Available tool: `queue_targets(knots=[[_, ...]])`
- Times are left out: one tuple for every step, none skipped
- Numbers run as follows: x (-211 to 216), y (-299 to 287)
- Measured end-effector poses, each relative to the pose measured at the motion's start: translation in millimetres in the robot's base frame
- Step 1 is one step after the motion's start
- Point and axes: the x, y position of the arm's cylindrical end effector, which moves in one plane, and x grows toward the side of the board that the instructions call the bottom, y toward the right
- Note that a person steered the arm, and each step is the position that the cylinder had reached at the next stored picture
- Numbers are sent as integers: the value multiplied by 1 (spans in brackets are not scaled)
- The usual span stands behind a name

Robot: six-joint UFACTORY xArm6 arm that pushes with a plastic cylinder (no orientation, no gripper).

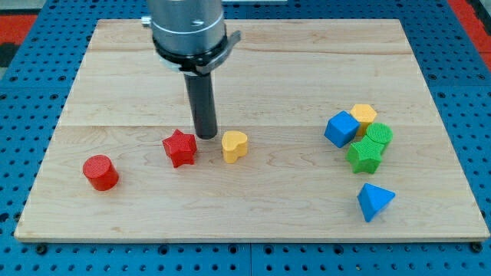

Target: Move your arm towards the group of blocks

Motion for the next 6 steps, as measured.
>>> queue_targets(knots=[[16, -14], [24, -66], [23, -94], [-29, -42], [-53, 47], [-53, 164]])
